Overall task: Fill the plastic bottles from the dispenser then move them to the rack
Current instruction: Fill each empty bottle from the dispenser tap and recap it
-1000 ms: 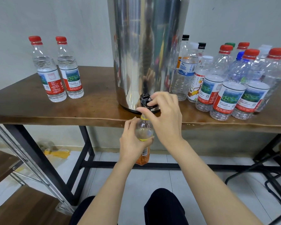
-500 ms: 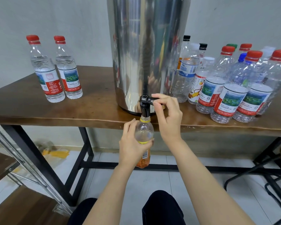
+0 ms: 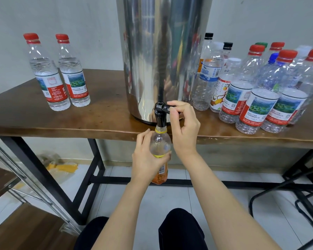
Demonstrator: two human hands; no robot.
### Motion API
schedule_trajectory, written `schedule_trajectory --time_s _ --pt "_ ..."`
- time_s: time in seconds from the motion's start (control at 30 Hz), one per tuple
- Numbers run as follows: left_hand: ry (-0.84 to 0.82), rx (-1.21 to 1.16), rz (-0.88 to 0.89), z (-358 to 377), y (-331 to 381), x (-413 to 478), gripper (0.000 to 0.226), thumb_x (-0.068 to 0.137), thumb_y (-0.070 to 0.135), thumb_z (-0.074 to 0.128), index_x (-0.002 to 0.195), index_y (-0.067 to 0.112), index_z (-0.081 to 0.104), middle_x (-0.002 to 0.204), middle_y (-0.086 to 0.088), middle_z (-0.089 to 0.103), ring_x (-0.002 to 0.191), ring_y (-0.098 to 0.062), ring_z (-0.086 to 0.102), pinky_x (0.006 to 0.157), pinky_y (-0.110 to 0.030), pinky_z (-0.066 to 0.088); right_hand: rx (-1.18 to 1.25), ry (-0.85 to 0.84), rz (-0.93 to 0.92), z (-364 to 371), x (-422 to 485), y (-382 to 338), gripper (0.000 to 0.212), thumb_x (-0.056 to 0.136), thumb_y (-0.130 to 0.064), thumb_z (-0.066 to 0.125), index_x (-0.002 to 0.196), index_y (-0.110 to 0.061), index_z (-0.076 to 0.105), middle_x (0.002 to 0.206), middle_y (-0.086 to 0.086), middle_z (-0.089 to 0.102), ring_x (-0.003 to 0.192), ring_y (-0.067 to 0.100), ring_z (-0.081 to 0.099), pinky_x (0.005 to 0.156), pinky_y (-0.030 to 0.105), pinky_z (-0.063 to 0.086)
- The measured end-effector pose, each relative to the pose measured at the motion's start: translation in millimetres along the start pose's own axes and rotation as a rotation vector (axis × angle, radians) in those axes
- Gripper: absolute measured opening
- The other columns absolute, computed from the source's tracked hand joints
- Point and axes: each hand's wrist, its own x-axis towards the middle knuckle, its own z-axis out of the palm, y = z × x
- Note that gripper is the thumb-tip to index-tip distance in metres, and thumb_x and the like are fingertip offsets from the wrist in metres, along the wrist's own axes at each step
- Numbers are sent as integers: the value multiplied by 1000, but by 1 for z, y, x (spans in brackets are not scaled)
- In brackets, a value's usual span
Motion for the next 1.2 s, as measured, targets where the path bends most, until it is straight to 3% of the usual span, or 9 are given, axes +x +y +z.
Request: schedule_trajectory --time_s 0.27,0.4,0.57,0.7,0.9,1.2 --pt "3 4 6 0 0 0 72 69 37 85 132 24 52 133 14 44 111 29 33 90 -20 39 8 -4 -12 -1 0 0 18 97 -14 51 88 -4 63 106 -5 64 94 20 62 79 12 43" --pt "5 -3 11 -1 0 0 72 69 35 86 132 24 52 133 12 45 112 26 34 90 -22 40 22 -9 -12 0 0 2 18 98 -14 51 88 -4 63 106 -3 65 94 21 63 78 17 46" --pt "5 -7 9 -2 1 0 73 69 36 86 132 24 52 134 12 45 113 13 37 95 -28 45 31 -23 -3 0 0 4 18 97 -13 51 88 -3 62 106 -3 65 94 11 62 78 16 45" --pt "7 -12 7 -2 1 0 73 69 36 86 132 23 52 135 11 45 113 13 37 97 -33 46 35 -21 -1 -1 0 4 17 97 -12 51 89 -3 63 106 -4 64 94 0 59 78 13 44" --pt "11 -9 5 -2 2 -1 74 69 36 86 133 23 51 134 11 45 113 12 37 97 -36 49 38 -20 4 0 -1 4 18 97 -13 51 90 -2 63 106 -5 64 96 -3 58 80 14 44" --pt "1 -9 1 -1 0 0 76 70 37 85 135 23 50 136 11 44 113 11 38 98 -29 45 31 -20 15 0 -2 3 20 97 -16 51 90 -2 63 107 -4 64 97 -7 57 80 11 42"
